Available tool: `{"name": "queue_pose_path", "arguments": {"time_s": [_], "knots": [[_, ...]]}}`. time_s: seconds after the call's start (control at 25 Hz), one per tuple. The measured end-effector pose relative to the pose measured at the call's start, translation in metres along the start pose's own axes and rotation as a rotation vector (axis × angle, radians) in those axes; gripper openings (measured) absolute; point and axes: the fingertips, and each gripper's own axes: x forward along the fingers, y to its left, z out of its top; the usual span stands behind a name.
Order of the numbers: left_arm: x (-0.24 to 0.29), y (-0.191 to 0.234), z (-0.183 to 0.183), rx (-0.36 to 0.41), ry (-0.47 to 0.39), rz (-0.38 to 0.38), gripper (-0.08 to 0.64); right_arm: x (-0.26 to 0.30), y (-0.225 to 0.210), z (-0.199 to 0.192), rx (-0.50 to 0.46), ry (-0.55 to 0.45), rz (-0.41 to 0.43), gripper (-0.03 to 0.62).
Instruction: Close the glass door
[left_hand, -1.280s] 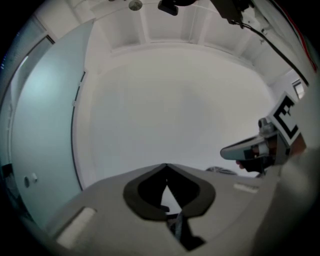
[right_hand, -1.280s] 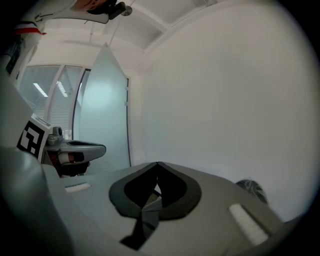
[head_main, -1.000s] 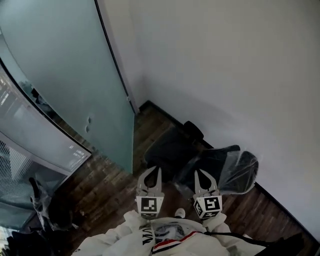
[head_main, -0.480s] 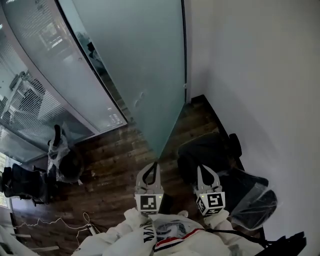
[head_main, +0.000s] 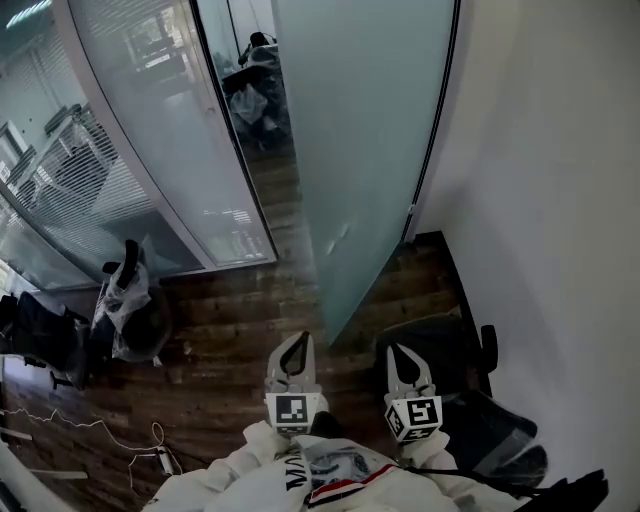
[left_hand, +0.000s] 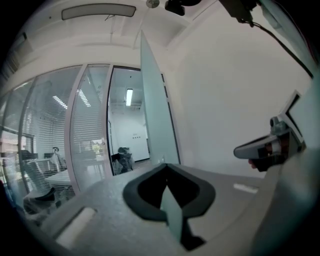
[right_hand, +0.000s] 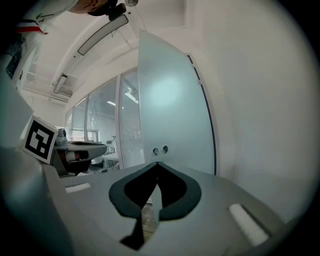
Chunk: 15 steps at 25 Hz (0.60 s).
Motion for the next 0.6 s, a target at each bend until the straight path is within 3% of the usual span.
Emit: {"name": "queue_pose_path", "arguments": {"time_s": [0.32, 0.6], "knots": [[0.05, 0.066, -0.004, 0.001, -0.01, 0.016, 0.003, 0.09, 0.013, 0.007, -0.021, 0.013, 0.03, 0.006], [0.08, 0.091, -0.016, 0.003, -0.003, 0.016, 0.003, 0.137, 0.013, 0.007, -0.034, 0.004, 0.1, 0.006]]}}
